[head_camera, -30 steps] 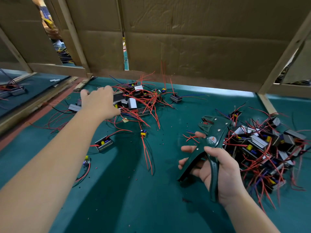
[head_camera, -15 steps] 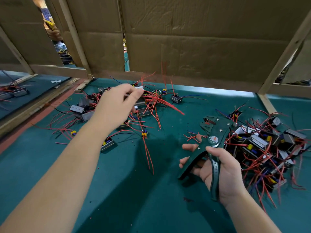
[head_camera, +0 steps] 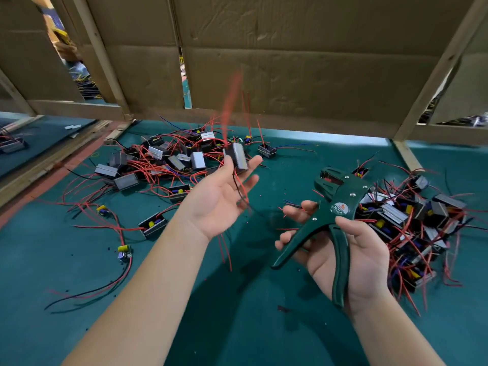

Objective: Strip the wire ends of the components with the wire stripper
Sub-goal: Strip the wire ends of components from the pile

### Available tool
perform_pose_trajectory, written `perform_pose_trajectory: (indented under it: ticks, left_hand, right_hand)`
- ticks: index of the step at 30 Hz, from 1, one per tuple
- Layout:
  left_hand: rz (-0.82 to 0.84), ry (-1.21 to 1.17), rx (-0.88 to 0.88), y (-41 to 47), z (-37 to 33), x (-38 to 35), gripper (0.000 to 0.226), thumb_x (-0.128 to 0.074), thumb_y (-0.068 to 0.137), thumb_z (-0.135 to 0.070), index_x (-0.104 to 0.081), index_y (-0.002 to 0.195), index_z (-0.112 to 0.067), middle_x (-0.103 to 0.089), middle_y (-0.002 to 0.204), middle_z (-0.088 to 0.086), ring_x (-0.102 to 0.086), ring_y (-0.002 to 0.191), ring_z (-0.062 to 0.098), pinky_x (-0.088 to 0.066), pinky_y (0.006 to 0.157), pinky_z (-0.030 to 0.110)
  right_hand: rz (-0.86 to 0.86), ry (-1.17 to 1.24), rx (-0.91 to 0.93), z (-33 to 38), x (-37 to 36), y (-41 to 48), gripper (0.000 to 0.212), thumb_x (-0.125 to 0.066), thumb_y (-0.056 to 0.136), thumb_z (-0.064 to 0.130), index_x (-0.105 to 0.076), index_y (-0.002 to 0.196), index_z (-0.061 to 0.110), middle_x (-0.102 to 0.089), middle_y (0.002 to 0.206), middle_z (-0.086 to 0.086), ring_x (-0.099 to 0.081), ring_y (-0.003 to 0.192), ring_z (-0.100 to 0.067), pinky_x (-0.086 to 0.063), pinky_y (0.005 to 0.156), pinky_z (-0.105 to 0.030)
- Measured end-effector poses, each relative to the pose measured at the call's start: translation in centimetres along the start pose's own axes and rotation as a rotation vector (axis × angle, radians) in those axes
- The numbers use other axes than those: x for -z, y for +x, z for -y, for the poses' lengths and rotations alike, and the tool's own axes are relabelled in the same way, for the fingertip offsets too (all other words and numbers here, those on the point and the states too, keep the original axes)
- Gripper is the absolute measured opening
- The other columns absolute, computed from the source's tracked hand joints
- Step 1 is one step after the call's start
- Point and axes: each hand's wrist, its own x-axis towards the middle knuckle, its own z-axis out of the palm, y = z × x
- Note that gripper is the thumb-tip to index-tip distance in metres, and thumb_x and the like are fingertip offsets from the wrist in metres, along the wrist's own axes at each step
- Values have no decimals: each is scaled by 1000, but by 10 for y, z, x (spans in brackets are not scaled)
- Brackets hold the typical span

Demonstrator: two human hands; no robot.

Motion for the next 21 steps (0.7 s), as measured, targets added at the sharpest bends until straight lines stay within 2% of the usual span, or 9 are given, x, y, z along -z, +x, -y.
perform_pose_trajectory:
  ticks: [2, 4, 6, 8, 12, 18, 21]
  left_hand:
    - [-35, -47, 2, 3, 7, 1, 38, -33, 100, -47, -61, 114, -26, -70, 106, -17, -51, 70, -1, -30, 58, 18]
    - [-94, -222, -36, 6, 12, 2, 38, -40, 99, -40, -61, 114, -11, -71, 105, -8, -46, 62, 1, -34, 51, 13]
    - [-172, -373, -100, 6, 17, 4, 27, -48, 98, -29, -61, 98, -5, -70, 87, 2, -52, 56, 1, -43, 48, 12]
    - [-236, -437, -138, 6, 19, 8, 24, -53, 96, -26, -59, 85, -6, -65, 68, 2, -58, 53, 4, -49, 51, 13]
    - [-257, -273, -174, 3, 26, 10, 21, -53, 93, -29, -61, 92, -10, -71, 75, -1, -63, 59, 3, -51, 55, 14]
    - [-169, -136, -239, 0, 40, -2, 12, -53, 90, -22, -55, 94, -11, -74, 85, 1, -69, 71, 7, -54, 61, 16]
    - [-132, -123, -280, 0, 44, -2, 19, -56, 81, -27, -54, 94, -13, -75, 90, 3, -71, 76, 9, -55, 61, 17]
  right_hand:
    - [10, -10, 1, -1, 0, 0, 67, -85, 44, 32, -68, 101, 3, -64, 116, -25, -64, 72, -40, -56, 70, -52]
    - [7, -29, 2, -1, -1, -1, 67, -86, 43, 33, -71, 100, 2, -63, 119, -23, -64, 72, -40, -56, 69, -52]
    - [-3, -44, -1, -2, -1, 0, 69, -86, 41, 34, -73, 100, 1, -62, 121, -21, -65, 71, -40, -56, 68, -52]
    - [-9, -55, -3, -3, -1, 1, 72, -86, 40, 35, -73, 101, 0, -63, 118, -22, -65, 70, -41, -56, 69, -52]
    - [30, -39, -33, -4, -2, 1, 77, -86, 43, 34, -70, 108, -4, -65, 96, -28, -65, 72, -42, -56, 70, -53]
    - [32, -3, -84, 0, -2, 1, 90, -86, 41, 32, -62, 118, -6, -63, 94, -30, -66, 71, -43, -56, 69, -52]
    - [29, -25, -87, 0, -2, 0, 83, -85, 42, 33, -66, 114, -4, -63, 110, -27, -65, 70, -41, -55, 68, -52]
